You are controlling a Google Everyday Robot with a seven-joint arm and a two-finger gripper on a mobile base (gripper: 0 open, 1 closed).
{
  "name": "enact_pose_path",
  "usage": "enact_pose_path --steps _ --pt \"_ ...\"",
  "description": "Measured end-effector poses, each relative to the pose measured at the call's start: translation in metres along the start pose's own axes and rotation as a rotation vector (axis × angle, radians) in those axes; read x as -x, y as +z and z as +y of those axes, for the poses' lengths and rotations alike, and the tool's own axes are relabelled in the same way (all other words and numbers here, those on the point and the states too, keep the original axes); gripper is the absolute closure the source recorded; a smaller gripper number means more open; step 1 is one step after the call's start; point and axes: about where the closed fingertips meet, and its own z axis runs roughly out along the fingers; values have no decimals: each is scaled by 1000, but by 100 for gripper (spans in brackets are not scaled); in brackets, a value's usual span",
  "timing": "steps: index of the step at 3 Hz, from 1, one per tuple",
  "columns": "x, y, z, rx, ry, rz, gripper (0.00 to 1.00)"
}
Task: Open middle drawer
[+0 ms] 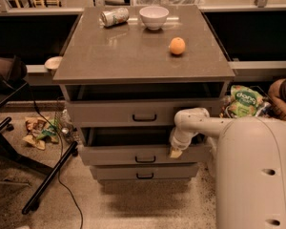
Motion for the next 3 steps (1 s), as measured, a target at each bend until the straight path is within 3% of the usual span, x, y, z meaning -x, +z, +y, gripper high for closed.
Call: enact_pose_path --steps 1,3 --pt "0 -2 0 0 0 0 100" --pt "0 -2 0 0 0 0 58"
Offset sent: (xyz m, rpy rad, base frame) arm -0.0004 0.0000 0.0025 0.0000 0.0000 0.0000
